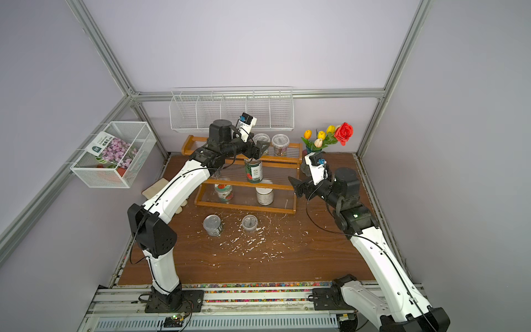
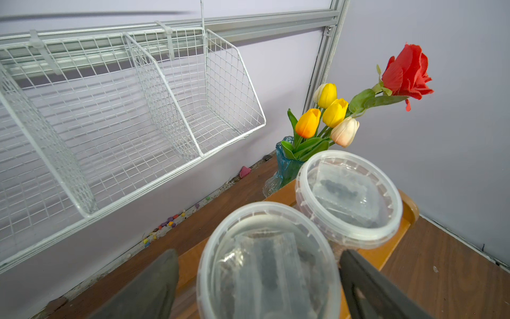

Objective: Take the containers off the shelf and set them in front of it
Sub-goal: 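Pick up a container from the shelf.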

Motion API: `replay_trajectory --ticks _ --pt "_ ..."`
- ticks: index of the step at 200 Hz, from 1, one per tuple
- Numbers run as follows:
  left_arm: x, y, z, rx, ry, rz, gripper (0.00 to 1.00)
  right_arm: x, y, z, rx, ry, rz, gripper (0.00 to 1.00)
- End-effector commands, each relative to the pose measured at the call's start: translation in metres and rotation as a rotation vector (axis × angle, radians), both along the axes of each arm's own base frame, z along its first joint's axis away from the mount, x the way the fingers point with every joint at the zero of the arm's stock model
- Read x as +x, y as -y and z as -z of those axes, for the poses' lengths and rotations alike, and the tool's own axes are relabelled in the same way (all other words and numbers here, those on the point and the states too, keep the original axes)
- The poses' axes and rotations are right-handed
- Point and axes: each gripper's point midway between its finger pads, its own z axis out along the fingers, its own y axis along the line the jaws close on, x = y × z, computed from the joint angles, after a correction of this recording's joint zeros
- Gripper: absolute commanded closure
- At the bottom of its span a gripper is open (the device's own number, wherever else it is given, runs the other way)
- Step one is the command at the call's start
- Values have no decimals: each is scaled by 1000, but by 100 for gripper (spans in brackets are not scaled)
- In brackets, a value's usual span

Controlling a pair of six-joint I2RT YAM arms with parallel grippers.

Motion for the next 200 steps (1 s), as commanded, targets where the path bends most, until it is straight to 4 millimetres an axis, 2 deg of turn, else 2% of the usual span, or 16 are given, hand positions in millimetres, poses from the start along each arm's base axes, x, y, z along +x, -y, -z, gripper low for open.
replay_trajectory --ticks 1,45,79,114,134,149,175,200 --pt "1 3 0 14 4 31 10 2 1 -14 13 33 0 2" --pt "0 2 -8 6 28 37 27 2 1 -15 10 35 -1 3" --pt "-10 -6 -27 -18 89 27 31 2 0 -14 12 32 -2 2" --pt "-33 -19 -50 -37 140 22 32 2 -1 -16 16 33 -10 2" --pt "-59 -25 -62 -40 163 19 32 1 -1 -17 17 32 -14 3" --pt "-84 -25 -57 -18 166 27 32 -2 -1 -14 8 26 -20 3" --pt "-134 -18 -36 1 120 51 32 -9 3 -7 -12 7 -18 3" --pt "-182 -9 1 -15 33 77 32 -17 13 0 -19 -18 8 3"
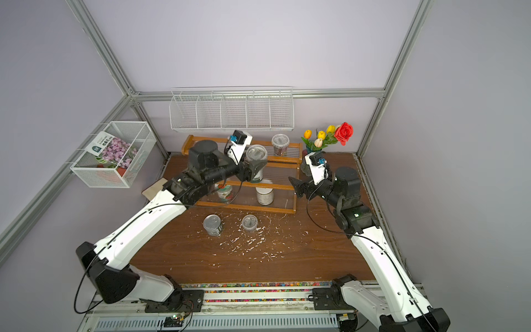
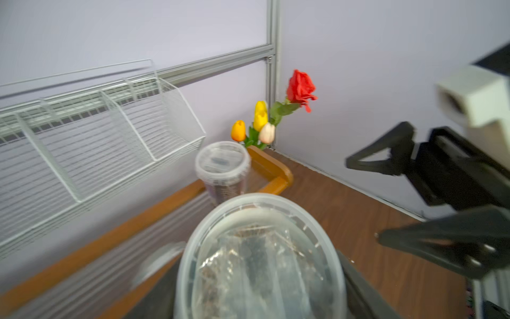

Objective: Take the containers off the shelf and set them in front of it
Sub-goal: 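Pick up a container from the shelf, then place the container at the center of the board.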

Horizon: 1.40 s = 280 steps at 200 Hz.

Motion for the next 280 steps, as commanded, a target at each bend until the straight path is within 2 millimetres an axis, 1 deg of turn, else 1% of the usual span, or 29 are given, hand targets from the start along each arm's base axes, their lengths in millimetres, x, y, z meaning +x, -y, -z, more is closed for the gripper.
replay_trajectory --ticks 1,7,22,36,46,58,76,93,109,131,148,160,180,221,248,280 --pt "-24 4 38 12 -83 -28 32 -13 10 -1 -8 -1 12 3" --pt "-34 6 45 4 -94 -27 32 -16 12 2 -10 -7 17 3" --pt "-54 14 72 3 -132 -16 33 -22 17 10 -14 -31 32 3" --pt "-74 26 99 16 -156 47 33 -28 22 20 -23 -55 48 3" --pt "-81 32 121 11 -193 66 33 -32 26 26 -28 -64 65 3" --pt "-87 39 138 -16 -190 77 33 -35 30 33 -36 -78 84 3" --pt "-86 49 168 -16 -202 77 33 -39 35 38 -47 -85 106 3" --pt "-84 61 192 -6 -207 81 33 -39 37 40 -45 -91 120 3" --pt "-83 71 212 13 -174 87 33 -40 39 39 -43 -89 128 3" --pt "-76 84 245 40 -196 80 33 -40 40 38 -44 -85 137 3" --pt "-69 90 266 61 -213 58 33 -39 41 36 -54 -83 140 3" --pt "-63 91 277 74 -214 28 33 -39 41 35 -61 -83 141 3" --pt "-53 94 288 88 -228 -19 33 -39 42 36 -69 -89 140 3" --pt "-45 92 311 104 -266 -77 32 -42 44 40 -90 -102 146 3" --pt "-43 91 321 121 -287 -98 30 -44 43 42 -91 -115 135 3" --pt "-42 92 327 145 -308 -109 23 -47 43 45 -102 -119 129 3"
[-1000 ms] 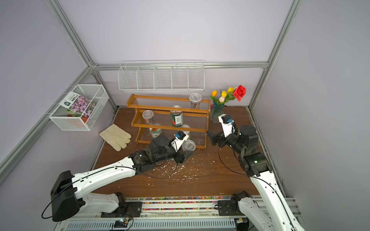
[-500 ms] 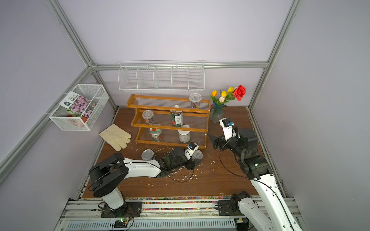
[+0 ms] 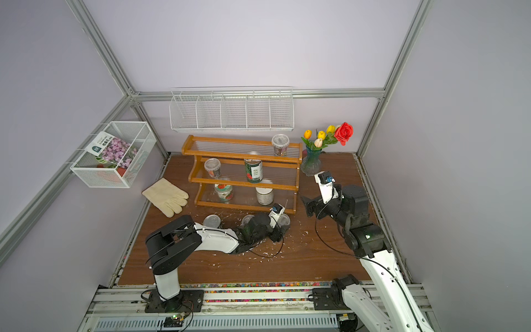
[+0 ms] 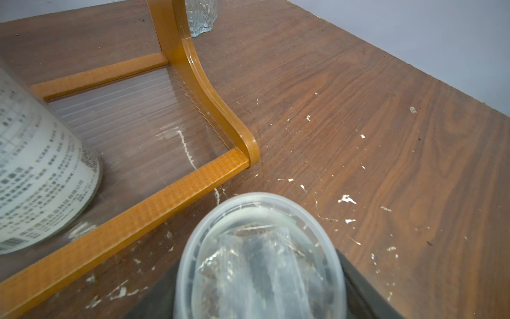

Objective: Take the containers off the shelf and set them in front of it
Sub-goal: Place the container at the center of the board.

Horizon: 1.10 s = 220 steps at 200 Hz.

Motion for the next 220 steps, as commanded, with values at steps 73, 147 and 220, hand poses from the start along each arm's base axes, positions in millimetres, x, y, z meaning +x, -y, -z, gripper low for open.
replay_trajectory --ticks 73,147,220 --pt "-2 2 4 37 -30 6 17 -8 4 -3 -19 19 -1 3" --pt "-14 2 -13 -4 -30 64 11 -7 4 -8 -9 25 1 3" --pt "-18 -3 -39 -2 -21 74 3 -1 -1 -18 5 29 -13 3"
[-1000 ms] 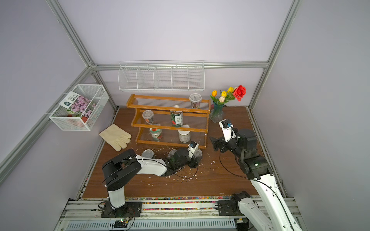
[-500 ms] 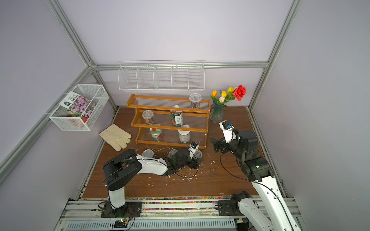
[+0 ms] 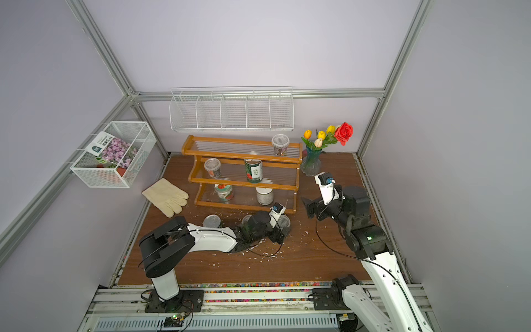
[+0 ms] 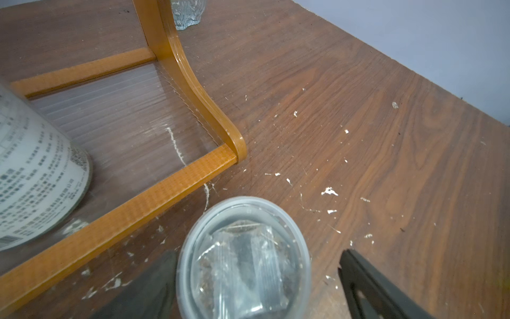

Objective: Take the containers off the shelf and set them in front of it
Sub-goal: 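Place the container at the center of the board, then pick up a container from the shelf.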

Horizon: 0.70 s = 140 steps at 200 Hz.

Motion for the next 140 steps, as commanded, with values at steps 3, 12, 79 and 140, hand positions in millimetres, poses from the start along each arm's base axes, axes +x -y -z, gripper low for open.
replay_trajectory --ticks 3,12,79,140 --pt "-7 -2 -28 -18 20 32 3 4 -2 -15 19 26 -7 3" --pt "-11 -2 -36 -18 16 52 2 5 -3 -18 23 32 -9 3" --pt "-22 -41 -131 -49 4 134 0 43 -28 -59 108 100 -81 3" --pt "26 -116 -233 -319 48 100 0 109 -56 -79 96 149 -81 2"
